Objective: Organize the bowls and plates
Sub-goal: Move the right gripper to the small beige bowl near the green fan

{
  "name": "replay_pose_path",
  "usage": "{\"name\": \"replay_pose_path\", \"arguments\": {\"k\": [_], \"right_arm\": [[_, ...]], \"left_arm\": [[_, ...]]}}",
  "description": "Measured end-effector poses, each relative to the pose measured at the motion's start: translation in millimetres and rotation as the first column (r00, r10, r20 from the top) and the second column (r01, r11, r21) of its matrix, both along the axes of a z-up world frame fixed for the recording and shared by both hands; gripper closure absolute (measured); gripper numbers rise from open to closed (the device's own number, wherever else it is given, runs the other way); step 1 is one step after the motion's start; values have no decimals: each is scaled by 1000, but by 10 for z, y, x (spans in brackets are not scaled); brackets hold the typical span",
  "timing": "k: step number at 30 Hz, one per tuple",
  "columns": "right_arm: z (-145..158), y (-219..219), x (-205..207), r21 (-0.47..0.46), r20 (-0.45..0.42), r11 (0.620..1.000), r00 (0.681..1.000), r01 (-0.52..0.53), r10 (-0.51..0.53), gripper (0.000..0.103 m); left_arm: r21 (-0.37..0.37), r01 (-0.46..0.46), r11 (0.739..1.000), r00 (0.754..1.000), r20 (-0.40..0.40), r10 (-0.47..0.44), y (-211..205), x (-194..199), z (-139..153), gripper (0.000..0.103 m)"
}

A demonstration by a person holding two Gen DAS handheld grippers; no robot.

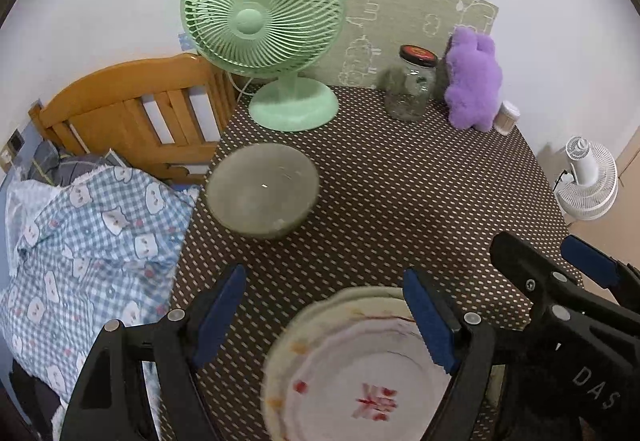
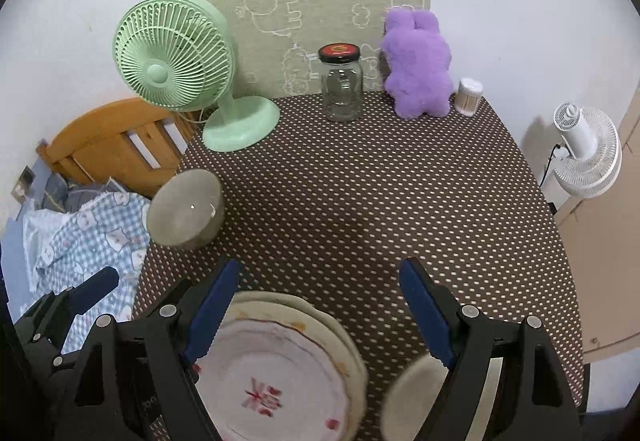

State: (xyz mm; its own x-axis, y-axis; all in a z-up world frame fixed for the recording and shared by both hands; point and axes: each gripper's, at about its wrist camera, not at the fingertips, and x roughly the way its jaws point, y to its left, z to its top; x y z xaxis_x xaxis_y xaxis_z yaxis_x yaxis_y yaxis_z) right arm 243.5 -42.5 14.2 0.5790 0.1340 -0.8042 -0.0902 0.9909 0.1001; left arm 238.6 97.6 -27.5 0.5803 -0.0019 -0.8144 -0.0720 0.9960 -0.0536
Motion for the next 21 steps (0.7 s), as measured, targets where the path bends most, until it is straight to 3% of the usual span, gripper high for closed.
{"name": "replay_pose_path", "arguments": {"k": [14,21], "right_arm": [[-141,933,307,-21,-8,999,999,39,-40,19],[-296,1238,527,-30,-10,998,999,48,-49,27]], "left_arm": [[60,55,997,998,-5,-55,793,439,-187,24],[89,97,991,995,-2,-97,917,713,-323,26]]}}
